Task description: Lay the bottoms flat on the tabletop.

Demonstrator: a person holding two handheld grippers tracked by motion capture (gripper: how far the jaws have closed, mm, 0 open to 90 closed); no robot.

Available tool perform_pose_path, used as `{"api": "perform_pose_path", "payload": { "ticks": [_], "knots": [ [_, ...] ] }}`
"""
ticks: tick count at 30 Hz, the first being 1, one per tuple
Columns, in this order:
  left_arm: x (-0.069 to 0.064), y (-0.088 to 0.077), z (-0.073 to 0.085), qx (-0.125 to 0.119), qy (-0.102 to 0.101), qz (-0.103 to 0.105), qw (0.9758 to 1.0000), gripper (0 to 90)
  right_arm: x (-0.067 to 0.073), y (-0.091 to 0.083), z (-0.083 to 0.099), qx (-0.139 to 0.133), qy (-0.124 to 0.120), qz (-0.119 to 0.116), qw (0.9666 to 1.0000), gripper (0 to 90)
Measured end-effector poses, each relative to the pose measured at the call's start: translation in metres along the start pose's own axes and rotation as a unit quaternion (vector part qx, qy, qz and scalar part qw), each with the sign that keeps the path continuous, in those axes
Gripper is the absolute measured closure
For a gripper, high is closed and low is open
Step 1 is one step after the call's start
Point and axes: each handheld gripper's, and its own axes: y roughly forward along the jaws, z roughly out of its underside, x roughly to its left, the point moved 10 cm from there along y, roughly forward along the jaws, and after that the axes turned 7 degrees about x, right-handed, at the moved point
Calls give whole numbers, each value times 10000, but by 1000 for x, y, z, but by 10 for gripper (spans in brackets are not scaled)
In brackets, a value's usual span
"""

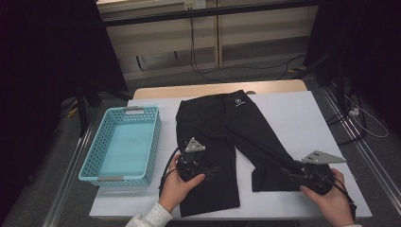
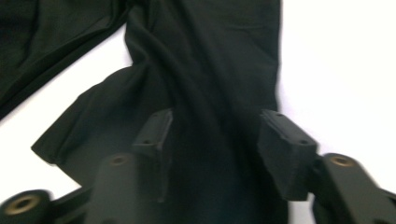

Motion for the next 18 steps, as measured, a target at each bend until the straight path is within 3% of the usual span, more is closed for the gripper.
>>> {"api": "perform_pose_path", "payload": {
  "ticks": [5,10,14,18],
  "knots": [
    [3,2,2,29,-48,-33,10000,129,19,6,-5,-18,-49,-152,9999,366],
    [3,4,3,64,-11,-50,10000,129,34,16,-9,82,-146,-359,9992,472],
    [4,6,5,116,-36,-43,9999,128,39,21,-21,-115,-36,-422,9990,505],
    [6,7,4,78,-107,-55,9999,128,47,26,-28,-152,-136,-509,9985,542]
  ]
}}
